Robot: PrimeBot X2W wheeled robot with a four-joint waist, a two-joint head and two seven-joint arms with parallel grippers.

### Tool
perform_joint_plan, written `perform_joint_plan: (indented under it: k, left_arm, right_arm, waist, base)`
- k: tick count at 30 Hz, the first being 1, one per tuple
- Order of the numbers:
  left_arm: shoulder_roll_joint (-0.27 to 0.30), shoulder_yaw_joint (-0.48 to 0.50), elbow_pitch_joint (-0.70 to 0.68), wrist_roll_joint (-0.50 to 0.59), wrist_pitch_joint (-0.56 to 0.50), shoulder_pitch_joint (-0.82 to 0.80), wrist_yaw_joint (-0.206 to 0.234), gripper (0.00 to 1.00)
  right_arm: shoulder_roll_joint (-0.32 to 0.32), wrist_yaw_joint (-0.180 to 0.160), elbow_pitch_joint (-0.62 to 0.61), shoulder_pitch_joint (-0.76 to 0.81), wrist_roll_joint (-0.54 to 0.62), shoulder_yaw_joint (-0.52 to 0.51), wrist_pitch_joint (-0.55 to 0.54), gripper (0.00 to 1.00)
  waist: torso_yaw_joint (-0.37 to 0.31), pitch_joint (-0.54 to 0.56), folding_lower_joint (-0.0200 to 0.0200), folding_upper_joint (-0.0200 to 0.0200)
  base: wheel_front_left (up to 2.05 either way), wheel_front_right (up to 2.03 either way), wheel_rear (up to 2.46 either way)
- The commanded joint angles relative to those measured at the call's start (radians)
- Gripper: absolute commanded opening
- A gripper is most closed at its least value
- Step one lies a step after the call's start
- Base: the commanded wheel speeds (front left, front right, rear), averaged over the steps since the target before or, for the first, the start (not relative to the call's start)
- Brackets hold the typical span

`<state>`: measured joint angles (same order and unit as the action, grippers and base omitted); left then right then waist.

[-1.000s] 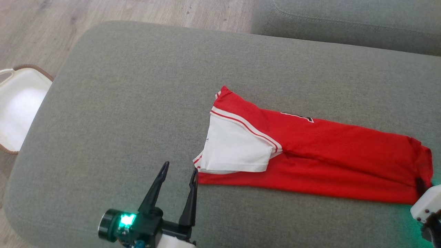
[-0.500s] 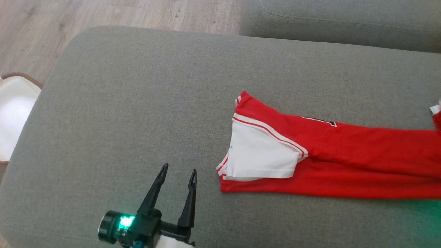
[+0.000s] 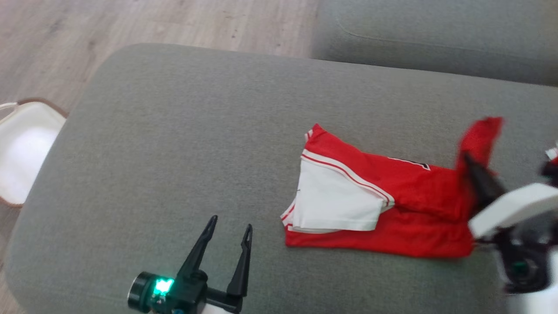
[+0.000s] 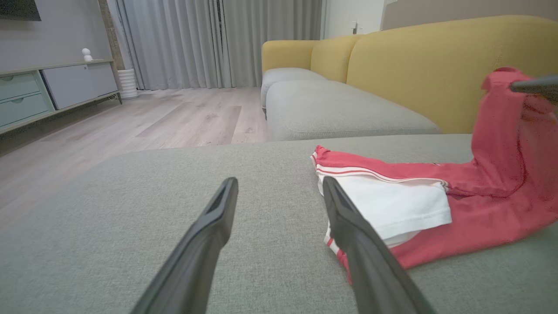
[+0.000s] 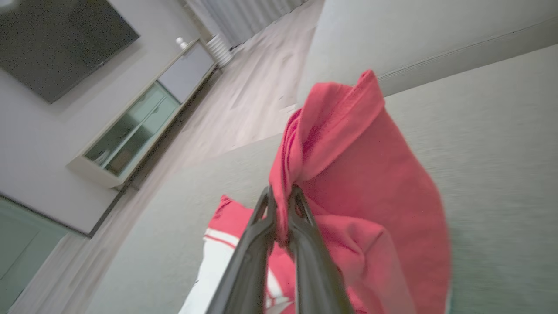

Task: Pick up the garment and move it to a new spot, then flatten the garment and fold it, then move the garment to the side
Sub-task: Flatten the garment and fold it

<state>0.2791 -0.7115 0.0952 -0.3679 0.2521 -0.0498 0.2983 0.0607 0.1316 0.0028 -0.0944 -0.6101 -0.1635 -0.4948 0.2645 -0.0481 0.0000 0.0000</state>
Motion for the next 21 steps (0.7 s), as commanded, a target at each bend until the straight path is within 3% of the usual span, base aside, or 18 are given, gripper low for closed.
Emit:
perform_joint_plan:
  k: [1, 14, 19, 20, 21]
  left_arm:
    - [-0.005, 0.031, -0.022, 0.014, 0.01, -0.027, -0.005, 1.0]
    - [-0.007, 0.036, 0.003, 0.033, 0.01, -0.041, -0.037, 1.0]
    - [-0.007, 0.045, 0.002, 0.039, 0.01, -0.05, -0.041, 1.0]
    - [-0.008, 0.047, 0.002, 0.04, 0.01, -0.051, -0.041, 1.0]
    - [-0.009, 0.048, 0.002, 0.041, 0.01, -0.051, -0.041, 1.0]
  right_arm:
    - [-0.005, -0.001, -0.032, -0.058, -0.021, 0.068, -0.008, 0.0]
    - [-0.01, -0.001, 0.159, -0.142, -0.114, 0.352, 0.092, 0.0]
    - [-0.01, -0.001, 0.243, -0.179, -0.14, 0.413, 0.138, 0.0]
    - [-0.01, -0.001, 0.258, -0.186, -0.144, 0.421, 0.146, 0.27]
    - [-0.01, -0.001, 0.271, -0.193, -0.147, 0.431, 0.153, 0.8]
  waist:
    - [0.022, 0.005, 0.0, 0.0]
    - [0.123, 0.012, 0.0, 0.0]
    - [0.143, 0.005, 0.0, 0.0]
    - [0.145, 0.002, 0.0, 0.0]
    - [0.145, 0.001, 0.0, 0.0]
  base:
    - [0.0, 0.0, 0.0]
    - [0.0, 0.0, 0.0]
    - [0.0, 0.0, 0.0]
    - [0.0, 0.0, 0.0]
    - [0.0, 0.0, 0.0]
